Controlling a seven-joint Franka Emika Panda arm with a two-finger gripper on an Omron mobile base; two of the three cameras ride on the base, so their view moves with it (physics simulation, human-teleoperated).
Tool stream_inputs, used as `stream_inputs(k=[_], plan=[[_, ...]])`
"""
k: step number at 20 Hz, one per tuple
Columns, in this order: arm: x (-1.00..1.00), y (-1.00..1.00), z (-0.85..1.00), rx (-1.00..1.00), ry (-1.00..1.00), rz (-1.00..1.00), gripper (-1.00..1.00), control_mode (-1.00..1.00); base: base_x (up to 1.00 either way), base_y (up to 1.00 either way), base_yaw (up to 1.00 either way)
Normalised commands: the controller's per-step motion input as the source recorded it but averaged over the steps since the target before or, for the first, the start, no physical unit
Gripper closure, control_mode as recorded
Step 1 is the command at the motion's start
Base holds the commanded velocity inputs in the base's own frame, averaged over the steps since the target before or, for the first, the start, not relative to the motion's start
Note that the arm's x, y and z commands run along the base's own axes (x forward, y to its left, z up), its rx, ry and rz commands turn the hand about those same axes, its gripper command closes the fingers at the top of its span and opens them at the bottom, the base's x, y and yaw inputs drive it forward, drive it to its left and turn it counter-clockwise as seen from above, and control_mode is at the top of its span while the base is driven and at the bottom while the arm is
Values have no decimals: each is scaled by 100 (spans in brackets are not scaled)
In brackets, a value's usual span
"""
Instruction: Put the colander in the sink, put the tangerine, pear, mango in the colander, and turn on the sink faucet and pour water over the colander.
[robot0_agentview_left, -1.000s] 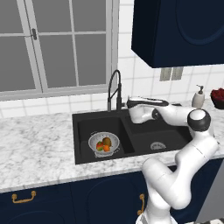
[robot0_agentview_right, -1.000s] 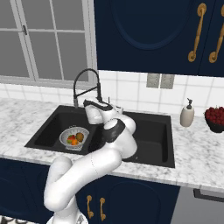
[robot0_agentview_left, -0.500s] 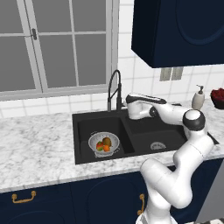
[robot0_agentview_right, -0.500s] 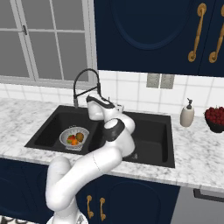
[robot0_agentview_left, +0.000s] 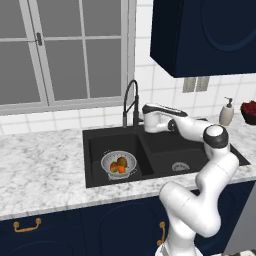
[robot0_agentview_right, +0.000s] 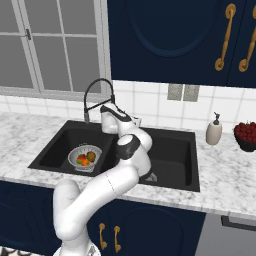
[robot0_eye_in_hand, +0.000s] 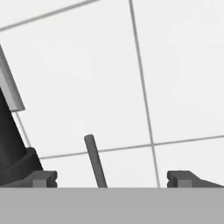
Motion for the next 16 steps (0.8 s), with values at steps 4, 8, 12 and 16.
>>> stream_inputs(k=[4,8,12,16], plan=[[11,3,0,0,0,0,-100,-100,0,0,0],[17,0,0,0,0,0,-100,-100,0,0,0],[17,0,0,0,0,1,-100,-100,0,0,0],[16,0,0,0,0,0,-100,-100,0,0,0]])
